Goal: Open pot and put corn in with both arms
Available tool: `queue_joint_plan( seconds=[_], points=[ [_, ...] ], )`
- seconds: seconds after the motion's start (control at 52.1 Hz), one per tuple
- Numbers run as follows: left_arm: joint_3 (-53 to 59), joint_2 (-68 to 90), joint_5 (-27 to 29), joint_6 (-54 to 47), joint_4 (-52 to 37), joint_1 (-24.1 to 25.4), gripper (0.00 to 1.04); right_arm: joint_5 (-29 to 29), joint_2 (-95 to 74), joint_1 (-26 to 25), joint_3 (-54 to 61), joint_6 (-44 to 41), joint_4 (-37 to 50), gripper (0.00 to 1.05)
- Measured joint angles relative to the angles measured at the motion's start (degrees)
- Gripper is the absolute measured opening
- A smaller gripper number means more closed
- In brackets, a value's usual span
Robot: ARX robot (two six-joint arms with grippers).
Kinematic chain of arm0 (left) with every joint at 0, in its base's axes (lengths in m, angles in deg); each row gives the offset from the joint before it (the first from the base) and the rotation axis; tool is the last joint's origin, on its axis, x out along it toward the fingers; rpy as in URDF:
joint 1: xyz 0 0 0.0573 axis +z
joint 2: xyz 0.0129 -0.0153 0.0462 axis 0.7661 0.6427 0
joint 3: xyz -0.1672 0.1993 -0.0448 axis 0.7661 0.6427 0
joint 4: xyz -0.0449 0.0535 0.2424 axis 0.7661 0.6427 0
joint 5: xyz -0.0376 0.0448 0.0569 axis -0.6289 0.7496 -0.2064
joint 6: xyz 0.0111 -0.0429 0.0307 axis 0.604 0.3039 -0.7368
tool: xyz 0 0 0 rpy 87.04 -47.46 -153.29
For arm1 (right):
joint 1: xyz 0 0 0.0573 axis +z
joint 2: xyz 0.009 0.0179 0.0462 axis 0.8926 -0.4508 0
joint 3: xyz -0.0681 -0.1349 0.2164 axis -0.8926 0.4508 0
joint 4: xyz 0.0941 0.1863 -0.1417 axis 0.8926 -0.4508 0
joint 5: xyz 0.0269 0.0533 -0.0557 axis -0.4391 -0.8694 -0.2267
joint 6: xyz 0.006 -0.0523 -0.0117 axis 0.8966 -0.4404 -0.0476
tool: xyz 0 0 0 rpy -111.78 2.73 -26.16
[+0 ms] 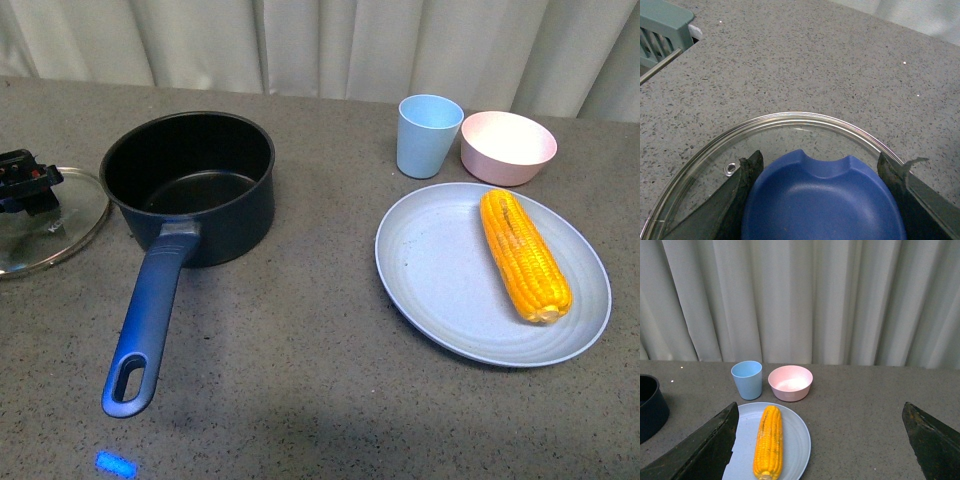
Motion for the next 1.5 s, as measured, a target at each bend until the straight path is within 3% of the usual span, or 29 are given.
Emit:
queue_joint_plan(
  seconds=[0.211,0.461,0.711,0.96,1.172,1.21,1.287,1.498],
  points=[
    [-0.5,0.4,-0.3,-1.5,1.3,-0.3,0.62,0.0,0.0,0.0,0.0,0.0,0.0,0.96],
    [0.7,-0.5,0.2,-2.0,1.5,-0.5,1.0,0.0,0.0,0.0,0.0,0.0,0.0,0.96],
    [8.4,-15.5,3.3,-1.8,4.4,-1.0,0.98,0.0,0.0,0.0,0.0,0.0,0.0,0.96],
    [23.7,-35.2,4.2,-1.7,3.9,-1.3,0.98,0.0,0.0,0.0,0.0,0.0,0.0,0.96],
    [35.4,-53.9,5.5,-0.6,11.1,-1.5,0.98,0.0,0.0,0.0,0.0,0.0,0.0,0.96],
    [37.4,-56.5,2.6,-1.5,10.6,-1.1,0.95,0.0,0.0,0.0,0.0,0.0,0.0,0.96],
    [41.1,-63.8,-7.4,-4.8,8.7,-1.2,0.79,0.0,0.0,0.0,0.0,0.0,0.0,0.96],
    [45.4,-76.0,-6.4,-7.0,14.1,-3.9,0.4,0.0,0.0,0.0,0.0,0.0,0.0,0.96]
  ],
)
